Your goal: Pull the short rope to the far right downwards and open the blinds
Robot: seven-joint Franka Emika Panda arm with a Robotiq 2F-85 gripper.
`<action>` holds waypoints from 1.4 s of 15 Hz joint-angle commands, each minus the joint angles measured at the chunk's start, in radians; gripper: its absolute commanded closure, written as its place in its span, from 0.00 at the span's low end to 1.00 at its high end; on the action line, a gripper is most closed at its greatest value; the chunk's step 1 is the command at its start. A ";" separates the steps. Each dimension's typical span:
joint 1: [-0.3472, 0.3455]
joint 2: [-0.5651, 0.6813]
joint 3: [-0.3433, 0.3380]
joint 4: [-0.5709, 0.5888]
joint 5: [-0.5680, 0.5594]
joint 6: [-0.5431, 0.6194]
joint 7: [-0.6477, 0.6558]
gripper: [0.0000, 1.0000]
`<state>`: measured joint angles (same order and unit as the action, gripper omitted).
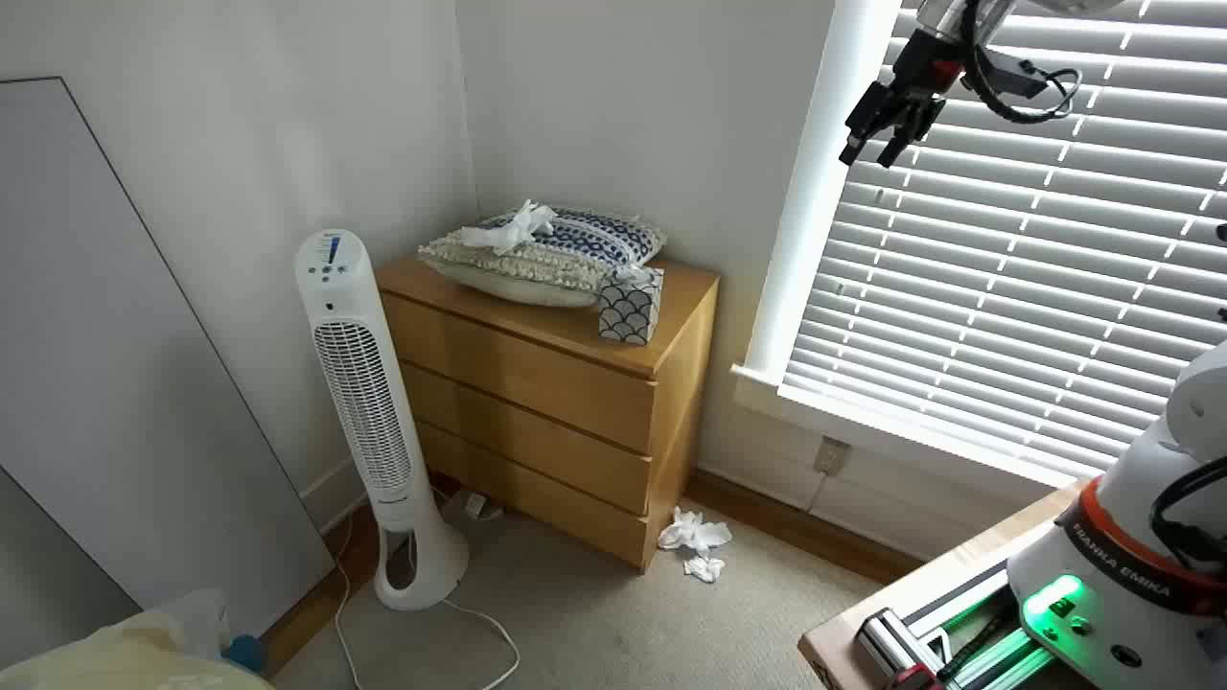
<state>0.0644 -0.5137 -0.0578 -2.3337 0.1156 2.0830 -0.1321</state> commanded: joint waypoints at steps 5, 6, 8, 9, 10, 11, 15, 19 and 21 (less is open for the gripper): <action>-0.008 0.001 0.007 0.002 0.004 -0.002 -0.003 0.00; -0.008 0.001 0.007 0.002 0.004 -0.002 -0.003 0.00; -0.026 0.001 0.007 0.009 -0.015 0.029 0.011 0.00; -0.038 -0.001 -0.001 0.017 -0.022 0.025 0.017 0.00; -0.058 -0.011 -0.014 0.026 -0.035 0.020 0.015 0.00; -0.075 -0.018 -0.021 0.029 -0.048 0.014 0.019 0.00; -0.155 -0.044 -0.055 0.012 -0.116 -0.036 0.028 0.00; -0.205 -0.015 -0.089 -0.001 -0.150 0.070 0.022 0.00; -0.229 0.017 -0.098 0.005 -0.174 0.143 0.032 0.00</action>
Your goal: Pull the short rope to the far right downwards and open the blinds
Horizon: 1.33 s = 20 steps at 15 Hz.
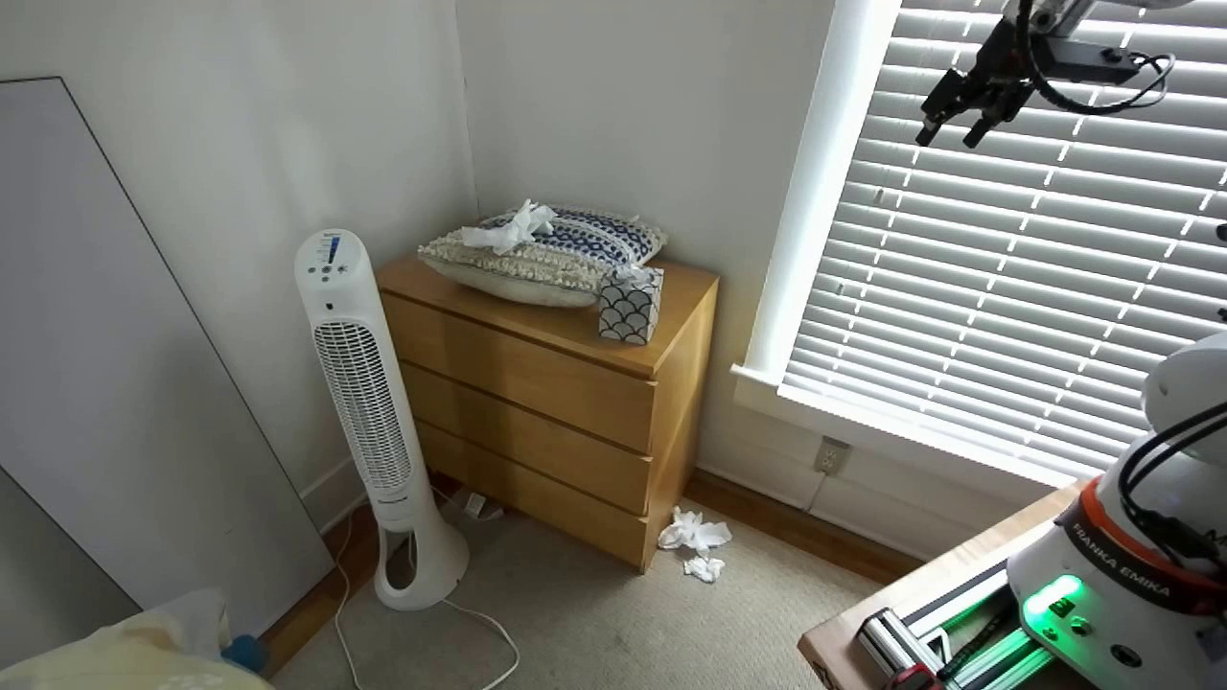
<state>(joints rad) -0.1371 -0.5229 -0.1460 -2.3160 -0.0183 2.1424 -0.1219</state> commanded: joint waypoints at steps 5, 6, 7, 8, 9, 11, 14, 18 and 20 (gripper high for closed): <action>-0.076 0.147 -0.013 0.029 -0.073 0.267 0.096 0.00; -0.095 0.176 0.001 0.048 -0.073 0.255 0.169 0.00; -0.063 0.119 -0.023 0.014 -0.048 0.245 0.081 0.00; -0.070 0.142 -0.020 0.023 -0.051 0.252 0.111 0.00; -0.073 0.160 -0.018 0.033 -0.052 0.254 0.127 0.00; -0.075 0.177 -0.017 0.045 -0.052 0.254 0.141 0.00; -0.060 0.241 -0.042 0.081 -0.033 0.272 0.067 0.00; -0.061 0.343 -0.058 0.125 -0.041 0.292 0.011 0.00; -0.060 0.394 -0.056 0.141 -0.038 0.321 0.003 0.00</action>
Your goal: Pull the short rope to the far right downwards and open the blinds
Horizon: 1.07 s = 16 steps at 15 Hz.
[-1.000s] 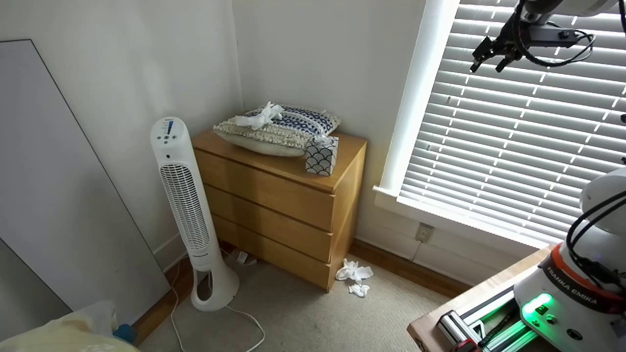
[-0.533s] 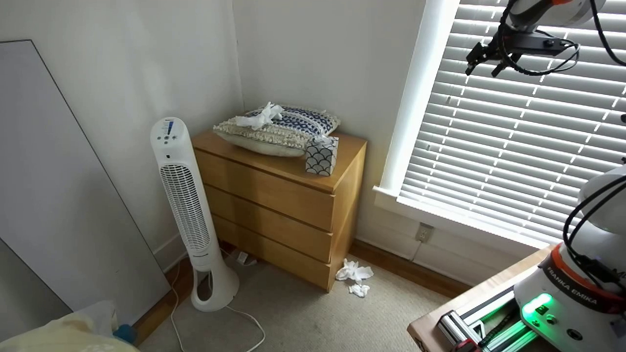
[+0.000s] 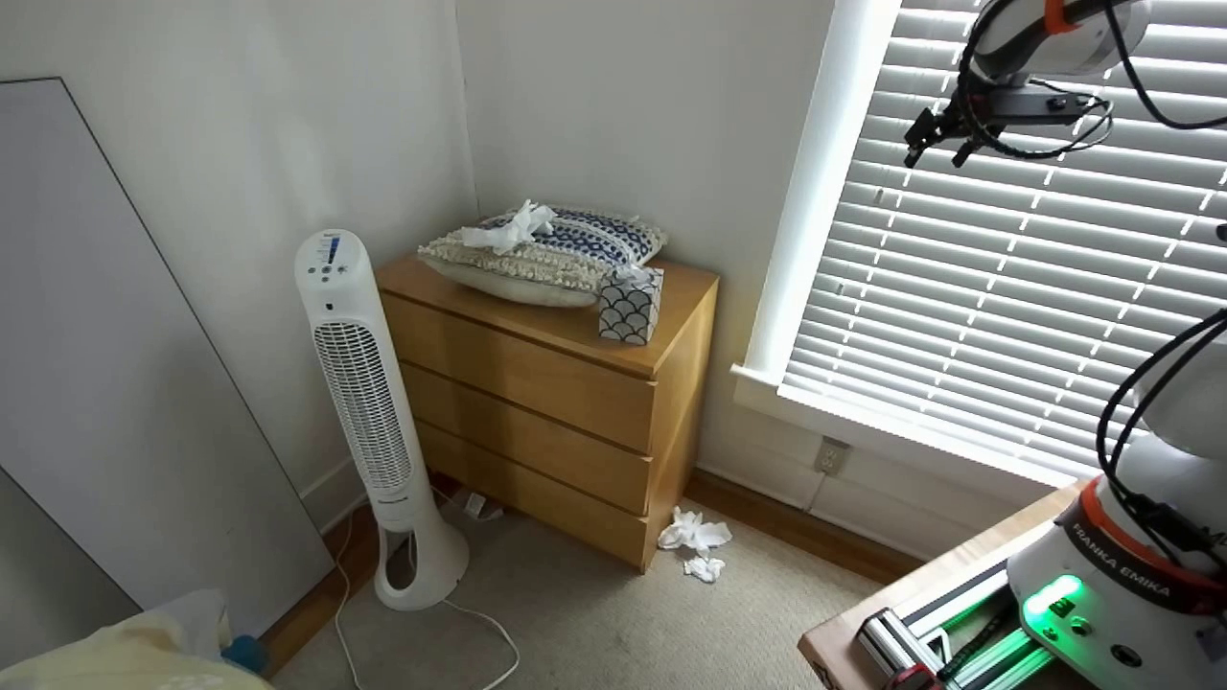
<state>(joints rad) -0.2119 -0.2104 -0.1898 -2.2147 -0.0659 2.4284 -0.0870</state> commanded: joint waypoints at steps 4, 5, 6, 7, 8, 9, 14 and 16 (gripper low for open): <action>0.024 0.179 -0.006 0.059 0.034 0.151 -0.071 0.00; 0.023 0.208 -0.005 0.069 0.027 0.184 -0.080 0.00; 0.024 0.233 -0.004 0.077 0.040 0.213 -0.096 0.00; 0.024 0.255 -0.001 0.081 0.050 0.246 -0.119 0.00; 0.019 0.205 0.001 0.053 0.012 0.209 -0.065 0.00; 0.019 0.222 0.002 0.058 0.012 0.220 -0.069 0.00; 0.018 0.220 0.002 0.063 0.012 0.220 -0.069 0.00; 0.017 0.243 0.002 0.074 0.032 0.230 -0.096 0.00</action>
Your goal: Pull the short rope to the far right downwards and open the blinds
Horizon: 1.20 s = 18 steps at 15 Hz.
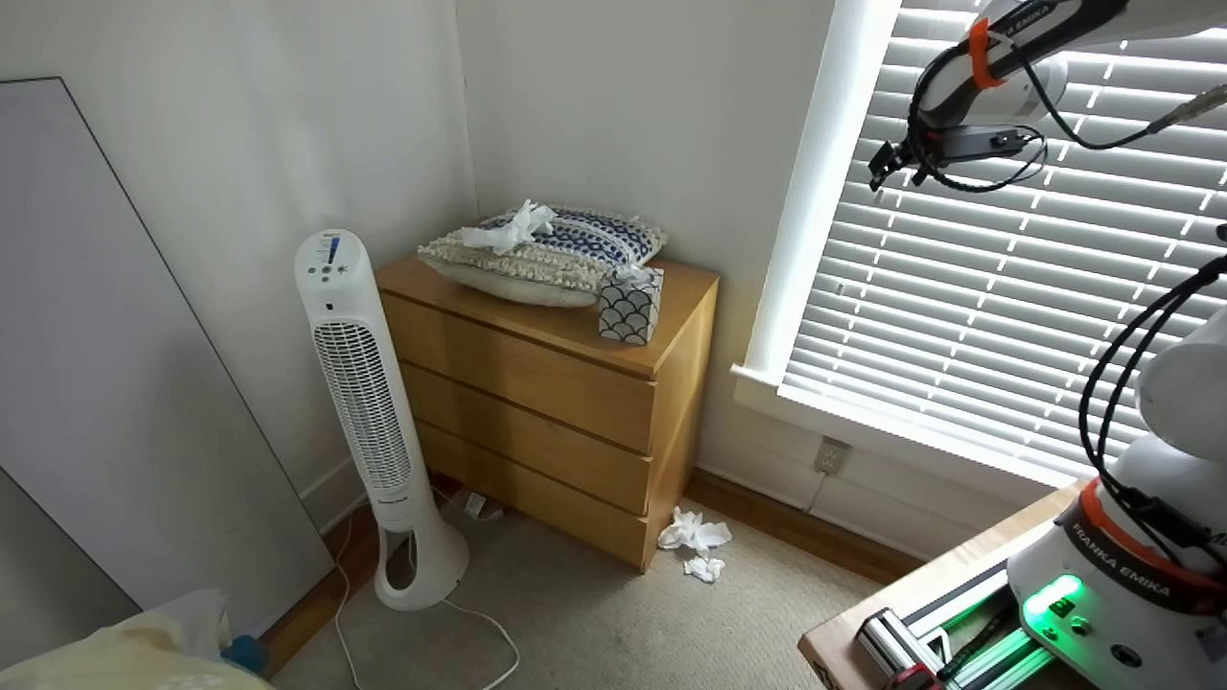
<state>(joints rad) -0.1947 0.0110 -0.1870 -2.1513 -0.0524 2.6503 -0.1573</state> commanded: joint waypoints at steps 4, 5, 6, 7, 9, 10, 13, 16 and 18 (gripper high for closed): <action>-0.003 0.057 0.005 0.023 0.082 0.040 -0.104 0.00; -0.004 0.066 0.008 0.027 0.102 0.055 -0.124 0.00; -0.007 0.078 0.009 0.032 0.116 0.079 -0.139 0.10; -0.009 0.087 0.012 0.038 0.131 0.089 -0.155 0.17; -0.015 0.105 0.021 0.052 0.169 0.106 -0.193 0.37; -0.019 0.113 0.026 0.059 0.189 0.108 -0.209 0.44; -0.018 0.137 0.022 0.083 0.228 0.119 -0.250 0.59; -0.021 0.159 0.019 0.103 0.238 0.125 -0.263 0.51; -0.026 0.169 0.021 0.111 0.244 0.119 -0.266 0.44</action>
<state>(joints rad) -0.2056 0.1535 -0.1756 -2.0617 0.1534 2.7612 -0.3819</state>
